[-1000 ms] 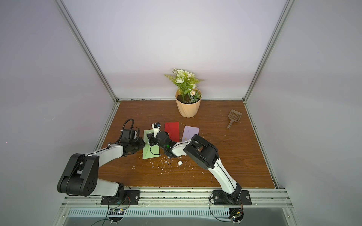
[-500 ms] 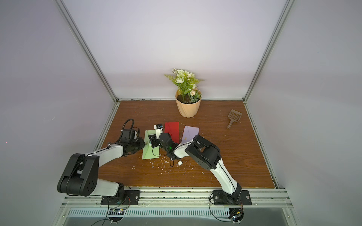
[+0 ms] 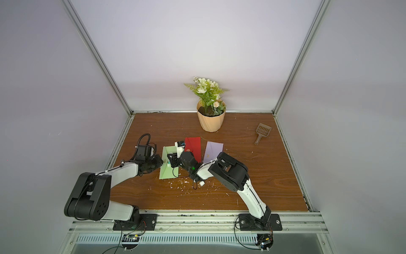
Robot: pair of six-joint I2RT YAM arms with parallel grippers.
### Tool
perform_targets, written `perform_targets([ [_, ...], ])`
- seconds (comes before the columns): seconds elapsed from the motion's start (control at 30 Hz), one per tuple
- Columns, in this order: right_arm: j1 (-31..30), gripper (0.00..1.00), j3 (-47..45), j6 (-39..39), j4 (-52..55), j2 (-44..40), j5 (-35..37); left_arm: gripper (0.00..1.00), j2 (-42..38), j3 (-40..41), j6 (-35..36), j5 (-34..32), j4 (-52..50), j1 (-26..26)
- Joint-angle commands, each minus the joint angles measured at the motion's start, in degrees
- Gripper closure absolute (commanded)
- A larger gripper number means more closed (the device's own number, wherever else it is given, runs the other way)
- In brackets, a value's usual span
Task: Seal the envelope with a glue stick
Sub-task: Apply the envelope at the center of the board.
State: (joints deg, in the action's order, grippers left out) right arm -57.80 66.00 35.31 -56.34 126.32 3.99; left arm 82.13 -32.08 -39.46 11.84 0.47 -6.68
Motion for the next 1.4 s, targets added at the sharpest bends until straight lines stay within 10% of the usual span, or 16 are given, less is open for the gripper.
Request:
perform_targets([
  [0.0,-0.41,1.0,-1.32,2.0,3.09,-1.63,-1.99,0.82,0.23,-0.3,-0.54,0.87,-1.48,0.52],
  [0.63,9.49,1.0,-9.19,21.05,-9.47,-13.17,-9.75,0.82,-4.22,-5.84,2.2,2.6,-7.14,0.26],
  [1.37,15.16,1.0,-19.27,22.82,-13.31,-18.32,-9.89,0.86,2.21,-8.98,-0.89,2.32,-3.26,-7.72],
])
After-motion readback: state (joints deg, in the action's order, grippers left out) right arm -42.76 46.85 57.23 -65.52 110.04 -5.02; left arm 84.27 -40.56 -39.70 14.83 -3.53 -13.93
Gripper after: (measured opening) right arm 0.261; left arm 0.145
